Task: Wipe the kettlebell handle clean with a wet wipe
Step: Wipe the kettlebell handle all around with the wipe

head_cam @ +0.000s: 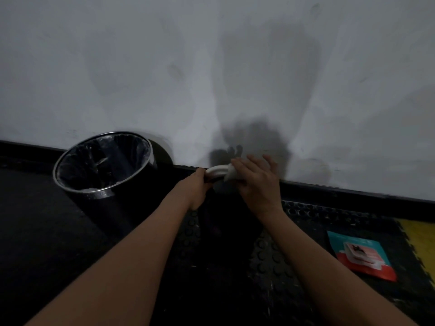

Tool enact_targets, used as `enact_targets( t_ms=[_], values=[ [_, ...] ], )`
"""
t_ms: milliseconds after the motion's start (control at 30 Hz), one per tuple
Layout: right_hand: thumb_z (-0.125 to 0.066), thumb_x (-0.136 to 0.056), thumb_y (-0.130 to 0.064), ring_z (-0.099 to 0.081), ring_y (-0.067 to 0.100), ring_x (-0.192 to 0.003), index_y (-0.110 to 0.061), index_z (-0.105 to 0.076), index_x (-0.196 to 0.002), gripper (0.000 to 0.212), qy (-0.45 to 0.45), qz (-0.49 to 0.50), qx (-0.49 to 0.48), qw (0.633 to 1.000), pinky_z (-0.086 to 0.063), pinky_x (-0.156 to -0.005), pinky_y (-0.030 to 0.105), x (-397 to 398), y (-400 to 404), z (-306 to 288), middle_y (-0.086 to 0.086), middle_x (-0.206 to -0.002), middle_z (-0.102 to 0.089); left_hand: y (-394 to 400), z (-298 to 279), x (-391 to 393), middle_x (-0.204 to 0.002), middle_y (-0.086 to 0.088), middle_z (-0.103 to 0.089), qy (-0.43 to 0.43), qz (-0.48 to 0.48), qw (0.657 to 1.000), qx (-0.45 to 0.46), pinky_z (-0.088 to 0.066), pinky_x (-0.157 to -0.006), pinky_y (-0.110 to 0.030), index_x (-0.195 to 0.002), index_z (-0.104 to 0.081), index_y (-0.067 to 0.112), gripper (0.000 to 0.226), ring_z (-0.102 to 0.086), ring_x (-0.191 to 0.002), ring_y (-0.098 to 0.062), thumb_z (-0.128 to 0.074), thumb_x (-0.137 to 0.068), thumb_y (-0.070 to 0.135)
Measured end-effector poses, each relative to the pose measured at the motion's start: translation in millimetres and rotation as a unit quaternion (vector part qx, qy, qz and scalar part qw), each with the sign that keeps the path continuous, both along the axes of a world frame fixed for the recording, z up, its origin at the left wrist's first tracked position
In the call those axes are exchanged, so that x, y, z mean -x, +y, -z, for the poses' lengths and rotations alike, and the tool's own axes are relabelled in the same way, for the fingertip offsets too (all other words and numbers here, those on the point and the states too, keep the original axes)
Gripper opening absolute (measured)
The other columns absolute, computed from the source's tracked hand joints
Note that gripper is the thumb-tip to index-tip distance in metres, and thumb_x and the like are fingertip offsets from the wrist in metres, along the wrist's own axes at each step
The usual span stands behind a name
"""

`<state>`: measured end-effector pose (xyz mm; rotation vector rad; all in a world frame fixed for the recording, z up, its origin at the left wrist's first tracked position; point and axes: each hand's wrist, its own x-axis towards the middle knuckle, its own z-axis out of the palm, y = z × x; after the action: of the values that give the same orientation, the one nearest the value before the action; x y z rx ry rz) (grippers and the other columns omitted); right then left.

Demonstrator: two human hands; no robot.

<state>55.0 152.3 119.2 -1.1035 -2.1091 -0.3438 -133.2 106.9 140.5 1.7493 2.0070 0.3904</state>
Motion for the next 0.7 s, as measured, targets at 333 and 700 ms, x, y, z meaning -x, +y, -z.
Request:
enact_targets(
  t_ms=[333, 700],
  values=[
    [-0.077, -0.064, -0.024, -0.061, 0.024, -0.105, -0.025, -0.069, -0.111, 0.048, 0.038, 0.038, 0.009, 0.999, -0.031, -0.102, 0.038, -11, -2, 2, -0.006, -0.105, -0.071, -2, -2, -3, -0.128, -0.015, -0.058, -0.001, -0.004, 1.000, 0.002, -0.044, -0.092, -0.038, -0.128, -0.043, 0.012, 0.038, -0.057, -0.114, -0.036, -0.051, -0.097, 0.033],
    [-0.073, -0.070, -0.025, -0.058, 0.025, -0.111, -0.026, -0.066, -0.115, 0.046, 0.089, 0.015, 0.081, 0.993, -0.042, -0.095, 0.041, -24, -4, 8, -0.007, -0.114, -0.069, -2, -2, -3, -0.127, -0.015, -0.059, 0.001, -0.006, 1.000, 0.008, -0.044, -0.091, -0.038, -0.129, -0.042, 0.013, 0.039, -0.058, -0.113, -0.035, -0.050, -0.097, 0.034]
  ],
)
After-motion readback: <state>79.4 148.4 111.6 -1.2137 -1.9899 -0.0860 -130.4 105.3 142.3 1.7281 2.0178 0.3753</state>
